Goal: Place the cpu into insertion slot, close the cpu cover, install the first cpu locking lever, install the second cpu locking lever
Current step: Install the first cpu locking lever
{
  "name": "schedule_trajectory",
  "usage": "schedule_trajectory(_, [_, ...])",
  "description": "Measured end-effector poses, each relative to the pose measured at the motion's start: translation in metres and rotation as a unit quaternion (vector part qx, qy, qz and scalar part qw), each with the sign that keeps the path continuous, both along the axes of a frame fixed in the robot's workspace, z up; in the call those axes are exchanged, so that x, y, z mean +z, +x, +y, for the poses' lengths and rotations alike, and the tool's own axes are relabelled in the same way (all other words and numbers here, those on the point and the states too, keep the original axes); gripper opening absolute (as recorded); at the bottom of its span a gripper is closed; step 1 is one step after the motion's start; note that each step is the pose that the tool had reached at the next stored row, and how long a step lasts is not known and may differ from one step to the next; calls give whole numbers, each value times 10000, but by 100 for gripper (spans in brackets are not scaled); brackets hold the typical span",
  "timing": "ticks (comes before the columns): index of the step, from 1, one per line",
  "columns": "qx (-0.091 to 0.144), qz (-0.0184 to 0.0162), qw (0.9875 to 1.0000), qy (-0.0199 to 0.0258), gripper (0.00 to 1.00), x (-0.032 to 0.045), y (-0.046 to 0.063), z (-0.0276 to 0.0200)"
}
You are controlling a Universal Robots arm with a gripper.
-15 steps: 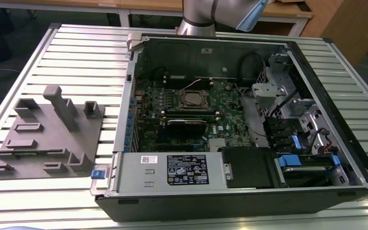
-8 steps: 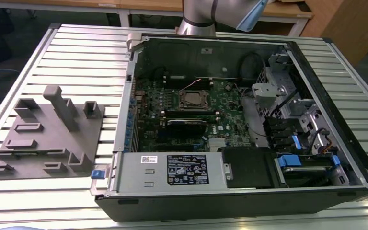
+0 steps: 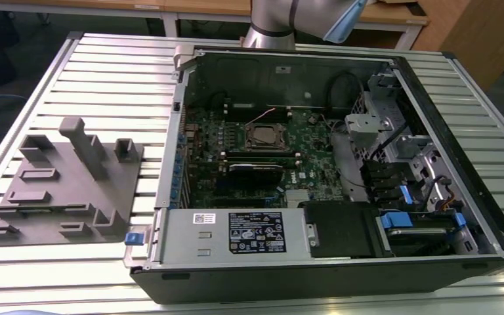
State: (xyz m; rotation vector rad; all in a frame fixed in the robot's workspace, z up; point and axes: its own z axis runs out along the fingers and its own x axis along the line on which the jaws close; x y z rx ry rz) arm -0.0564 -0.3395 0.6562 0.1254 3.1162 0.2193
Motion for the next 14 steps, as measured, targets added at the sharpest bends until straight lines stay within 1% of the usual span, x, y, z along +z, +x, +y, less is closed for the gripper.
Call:
schedule_trajectory(8, [0,0,10000,-1,11,-140,0,-14])
schedule_trajectory(14, [0,0,10000,-1,11,-146,0,-14])
